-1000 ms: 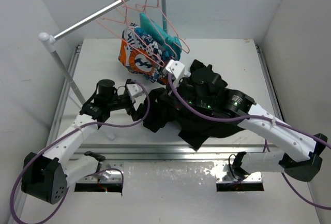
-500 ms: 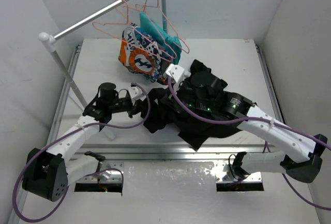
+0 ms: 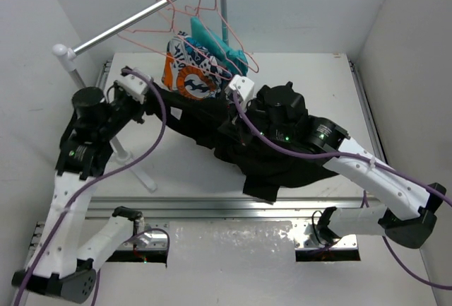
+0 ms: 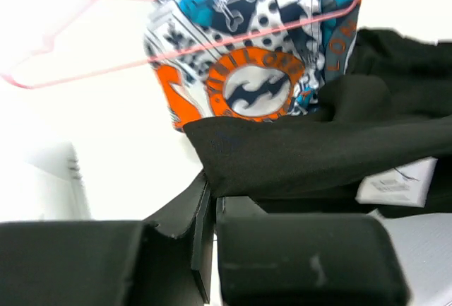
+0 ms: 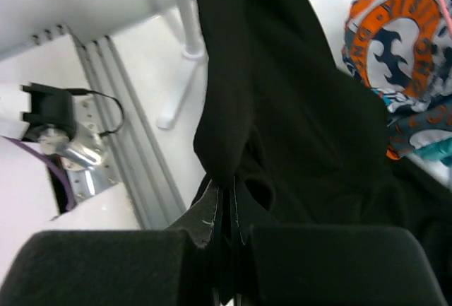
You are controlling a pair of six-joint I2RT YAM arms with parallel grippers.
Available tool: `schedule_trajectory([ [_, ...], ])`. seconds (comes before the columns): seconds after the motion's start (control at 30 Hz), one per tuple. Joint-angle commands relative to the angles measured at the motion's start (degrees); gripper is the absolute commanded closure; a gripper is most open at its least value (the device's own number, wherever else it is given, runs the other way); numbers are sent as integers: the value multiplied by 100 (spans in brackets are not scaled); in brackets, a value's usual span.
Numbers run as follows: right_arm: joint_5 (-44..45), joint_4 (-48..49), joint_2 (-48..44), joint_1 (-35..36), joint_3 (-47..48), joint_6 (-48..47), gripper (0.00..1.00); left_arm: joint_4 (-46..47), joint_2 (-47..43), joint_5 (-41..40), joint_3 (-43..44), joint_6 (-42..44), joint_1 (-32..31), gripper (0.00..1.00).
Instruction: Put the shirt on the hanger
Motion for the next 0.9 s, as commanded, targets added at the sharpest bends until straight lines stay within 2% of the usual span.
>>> schedule_trajectory([
  [0.0, -243, 39, -135, -68, -140, 301, 100, -1256, -120, -420, 315, 313, 46, 100],
  [0.17, -1005, 337, -65, -867, -1240, 951, 100, -1741, 398, 27, -299, 120, 37, 100],
  [0.23, -911, 294, 101, -1051, -1417, 917, 84, -1636, 767, 107, -589, -30, 37, 100],
  [0.3, -831, 110, 427, -1175, -1242, 812, 51, -1496, 1100, 178, -695, -161, 37, 100],
  [0.37, -1049, -14, 576, -1193, -892, 602, 27, -1372, 1233, 196, -739, -232, 37, 100],
  [0.47, -1875, 196, 446, -1184, -479, 268, 12, -1100, 1269, 275, -871, -285, 37, 100],
  [0.63, -2360, 496, 471, -1175, 348, -164, 12, -818, 1506, 231, -959, -294, 37, 100],
  [0.73, -2579, 339, 1128, -1193, 1480, -313, 21, -713, 1708, 248, -994, -312, 37, 100],
  [0.77, -2589, 259, 1366, -1210, 2258, -331, 22, -686, 1743, 248, -986, -320, 37, 100],
  [0.83, -2589, 58, 2244, -1350, 3140, -218, 24, -599, 1814, 248, -1012, -329, 37, 100],
  [0.87, -2563, -13, 2577, -1403, 4075, -165, 24, -546, 1831, 240, -1038, -338, 37, 100],
])
